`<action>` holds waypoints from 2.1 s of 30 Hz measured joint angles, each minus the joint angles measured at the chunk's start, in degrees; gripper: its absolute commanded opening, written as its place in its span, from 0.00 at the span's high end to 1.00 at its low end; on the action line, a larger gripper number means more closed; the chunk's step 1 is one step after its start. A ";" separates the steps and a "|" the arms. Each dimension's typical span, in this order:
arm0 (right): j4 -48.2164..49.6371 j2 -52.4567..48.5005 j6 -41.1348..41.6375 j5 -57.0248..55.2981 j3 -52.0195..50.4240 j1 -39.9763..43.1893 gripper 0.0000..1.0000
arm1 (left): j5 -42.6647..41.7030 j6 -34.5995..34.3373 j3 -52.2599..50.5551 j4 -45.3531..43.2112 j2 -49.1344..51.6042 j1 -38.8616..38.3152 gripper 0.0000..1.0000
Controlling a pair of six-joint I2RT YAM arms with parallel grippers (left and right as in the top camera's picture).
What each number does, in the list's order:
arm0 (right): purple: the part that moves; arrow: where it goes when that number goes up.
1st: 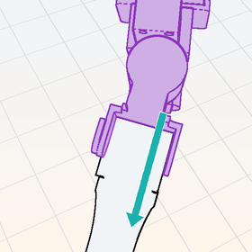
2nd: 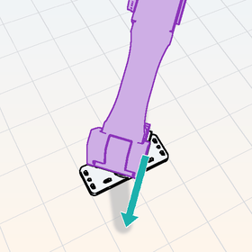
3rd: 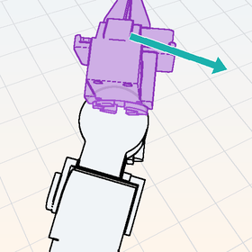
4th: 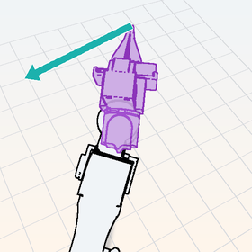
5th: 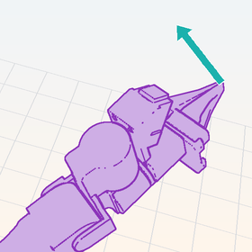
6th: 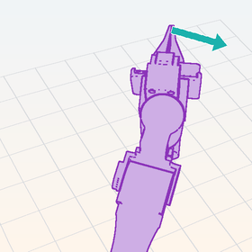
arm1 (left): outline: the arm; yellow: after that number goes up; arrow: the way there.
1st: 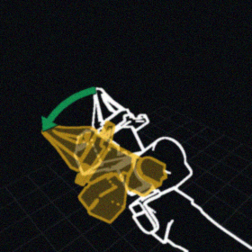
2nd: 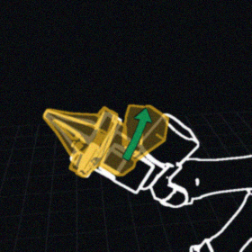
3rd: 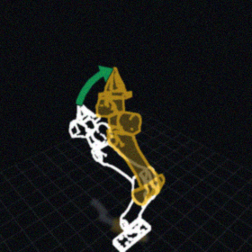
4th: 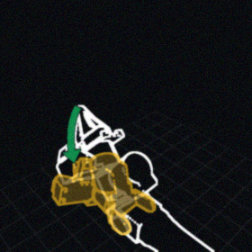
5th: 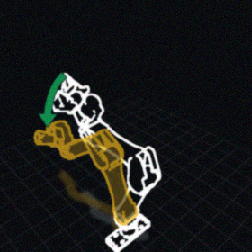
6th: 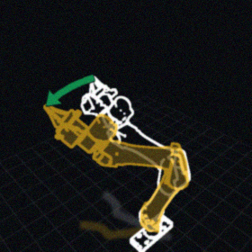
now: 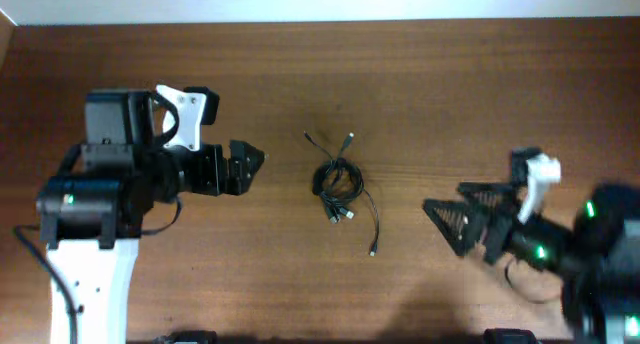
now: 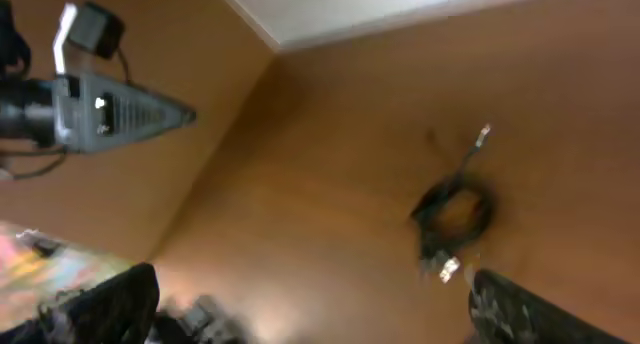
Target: Untangle cables
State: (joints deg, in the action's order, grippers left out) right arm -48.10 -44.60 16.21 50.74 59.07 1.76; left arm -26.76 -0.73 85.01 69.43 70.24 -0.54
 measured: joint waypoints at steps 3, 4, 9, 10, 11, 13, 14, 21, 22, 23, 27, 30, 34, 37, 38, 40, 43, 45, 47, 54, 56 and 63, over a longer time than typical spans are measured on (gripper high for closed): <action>-1.09 -10.21 0.02 9.38 1.40 0.00 0.02 | -0.07 0.37 0.02 0.17 3.43 -0.02 1.00; -1.20 -13.46 0.00 13.27 1.46 0.00 0.00 | -0.04 0.37 0.02 0.46 4.87 -0.04 1.00; -1.16 -24.65 -0.04 19.45 1.57 -0.17 0.87 | -0.04 0.52 0.02 1.42 12.50 -0.04 1.00; -1.07 -25.59 -0.17 19.30 1.57 -0.61 0.90 | -0.04 0.52 0.02 1.53 13.55 -0.04 1.00; -1.18 -26.23 0.11 18.10 1.60 -1.42 0.90 | -0.07 0.52 0.02 2.01 14.75 -0.04 1.00; -1.22 -27.76 0.70 13.64 1.64 -6.12 0.86 | -0.04 0.52 0.02 3.23 18.45 -0.04 1.00; -1.20 -28.17 1.92 10.25 1.66 -8.46 0.78 | -0.04 0.52 0.02 3.80 19.41 -0.04 1.00; 6.08 -36.59 12.31 -14.36 1.75 -22.56 0.49 | 3.56 -0.07 0.02 4.72 23.96 -0.04 0.38; 8.39 -38.21 12.61 -15.19 1.77 -23.28 0.49 | 4.22 -0.13 0.02 4.70 24.37 -0.04 0.28; 10.51 -40.24 13.22 -15.89 1.81 -23.67 0.49 | 4.72 -0.15 0.02 4.76 24.74 -0.07 0.03; 17.57 -47.82 16.57 -17.14 1.81 -23.71 0.51 | 5.84 -0.37 0.00 4.72 25.24 -0.04 0.01; 23.98 -53.40 21.24 -17.55 1.86 -23.71 0.51 | 5.84 -0.35 0.00 4.76 25.24 -0.04 0.41; 30.38 -58.42 27.36 -17.97 1.90 -24.57 0.51 | 6.03 -0.24 0.00 4.74 25.24 -0.04 0.98; 32.22 -60.76 31.47 -19.78 1.90 -26.23 0.52 | 6.03 -0.35 -0.11 4.61 25.24 -0.04 0.89; 32.26 -61.27 32.44 -21.00 1.90 -26.88 0.53 | 6.05 -0.33 -0.11 4.52 25.24 -0.04 0.88; 32.37 -61.88 34.29 -23.98 1.90 -28.81 0.55 | 6.03 -0.35 -0.13 4.52 25.24 -0.04 0.87; 32.33 -61.88 35.15 -28.48 1.90 -31.50 0.55 | 6.03 -0.35 -0.15 4.50 25.24 -0.04 0.86; 32.33 -61.88 36.52 -31.87 1.90 -33.18 0.55 | 6.03 -0.35 -0.15 4.50 25.24 -0.04 0.83; 32.37 -61.88 37.79 -34.58 1.90 -34.58 0.62 | 6.03 -0.35 -0.15 4.50 25.24 -0.04 0.80; 32.79 -61.88 38.91 -36.68 1.90 -34.82 0.60 | 6.03 -0.35 -0.15 4.50 25.24 -0.07 0.76; 34.05 -61.88 38.88 -36.83 1.90 -34.82 0.59 | 6.03 -0.35 -0.15 4.48 25.24 -0.04 0.75; 34.03 -61.88 38.93 -37.57 1.88 -34.82 0.60 | 6.03 -0.35 -0.15 4.02 25.24 -0.07 0.71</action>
State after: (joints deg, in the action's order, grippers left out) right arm -14.06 -106.48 55.13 13.17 60.95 -33.06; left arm -20.73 -1.08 84.86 73.45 95.48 -0.60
